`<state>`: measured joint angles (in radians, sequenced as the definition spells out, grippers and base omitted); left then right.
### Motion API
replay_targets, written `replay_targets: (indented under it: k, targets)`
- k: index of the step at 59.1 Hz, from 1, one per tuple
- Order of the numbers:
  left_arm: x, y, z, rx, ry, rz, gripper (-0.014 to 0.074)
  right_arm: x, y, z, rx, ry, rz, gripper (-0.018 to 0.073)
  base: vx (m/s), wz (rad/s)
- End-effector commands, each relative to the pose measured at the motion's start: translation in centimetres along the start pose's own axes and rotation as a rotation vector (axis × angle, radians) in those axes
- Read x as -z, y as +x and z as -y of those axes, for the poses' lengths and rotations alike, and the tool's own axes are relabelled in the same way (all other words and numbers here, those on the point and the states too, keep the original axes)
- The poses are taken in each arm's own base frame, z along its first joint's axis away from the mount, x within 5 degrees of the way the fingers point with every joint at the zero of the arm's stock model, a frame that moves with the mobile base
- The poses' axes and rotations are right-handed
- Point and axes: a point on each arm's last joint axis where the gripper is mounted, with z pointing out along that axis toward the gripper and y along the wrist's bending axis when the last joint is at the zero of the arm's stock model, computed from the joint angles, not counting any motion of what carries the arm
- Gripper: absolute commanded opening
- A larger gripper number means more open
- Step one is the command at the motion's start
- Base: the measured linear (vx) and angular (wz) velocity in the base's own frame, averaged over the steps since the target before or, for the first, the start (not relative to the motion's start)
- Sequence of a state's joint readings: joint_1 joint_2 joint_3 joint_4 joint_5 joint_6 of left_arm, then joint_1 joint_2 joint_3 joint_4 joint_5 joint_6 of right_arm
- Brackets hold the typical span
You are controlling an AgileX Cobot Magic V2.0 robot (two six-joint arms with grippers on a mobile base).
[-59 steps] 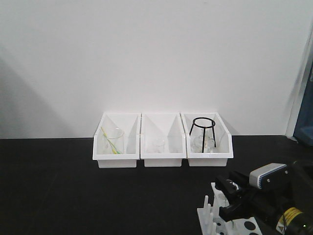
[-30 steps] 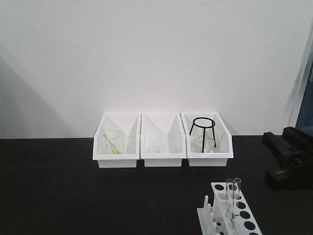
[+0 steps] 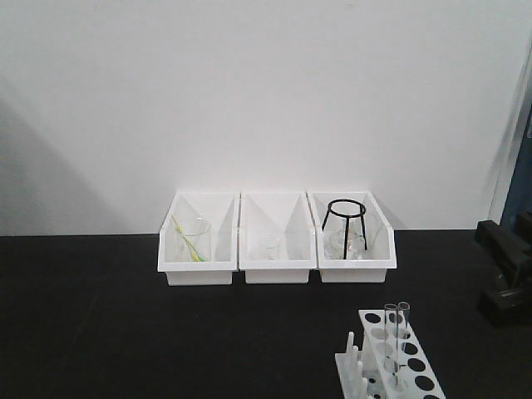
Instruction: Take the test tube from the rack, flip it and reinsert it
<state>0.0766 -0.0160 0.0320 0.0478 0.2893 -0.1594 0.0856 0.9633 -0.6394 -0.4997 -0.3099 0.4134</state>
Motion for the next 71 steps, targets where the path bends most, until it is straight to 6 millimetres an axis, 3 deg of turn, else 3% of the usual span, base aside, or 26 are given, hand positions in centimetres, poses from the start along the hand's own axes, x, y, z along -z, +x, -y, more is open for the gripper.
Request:
replay_targets:
  k: [1, 12, 21, 28, 33, 42, 50, 62, 71]
  targets:
    - [0.1, -0.8, 0.2, 0.003, 0.023, 0.096, -0.0006, 0.3, -1.8, -0.1, -0.004, -0.017, 0.104, 0.034, 0.0, 0.0]
    - [0.1, -0.8, 0.2, 0.003, 0.023, 0.096, -0.0006, 0.6, -1.9, 0.0, 0.003, -0.002, 0.094, 0.0321, 0.0, 0.0]
    - [0.1, -0.8, 0.2, 0.003, 0.023, 0.096, -0.0006, 3.6, -3.0, 0.5, -0.034, 0.093, 0.065, 0.0268, 0.0, 0.0]
    - [0.1, -0.8, 0.2, 0.003, 0.023, 0.096, -0.0006, 6.7, -2.4, 0.5, 0.027, 0.146, 0.018, 0.02, 0.0, 0.0]
    - [0.1, -0.8, 0.2, 0.003, 0.023, 0.096, -0.0006, 9.3, -0.7, 0.0, 0.11, 0.154, 0.042, 0.0137, 0.0, 0.0]
    - [0.1, -0.8, 0.2, 0.003, 0.023, 0.096, -0.0006, 13.2, 3.4, -0.8, 0.079, 0.165, 0.092, 0.0036, 0.0, 0.0]
    - [0.1, -0.8, 0.2, 0.003, 0.023, 0.096, -0.0006, 15.5, 7.7, -1.4, 0.051, 0.164, 0.108, -0.0015, 0.0, 0.0]
    - [0.1, -0.8, 0.2, 0.003, 0.023, 0.096, -0.0006, 15.8, 13.5, -1.9, -0.053, 0.148, -0.025, -0.0013, 0.0, 0.0]
    - [0.1, -0.8, 0.2, 0.003, 0.023, 0.096, -0.0006, 15.9, 14.4, -2.0, -0.075, 0.146, -0.094, -0.0013, 0.0, 0.01]
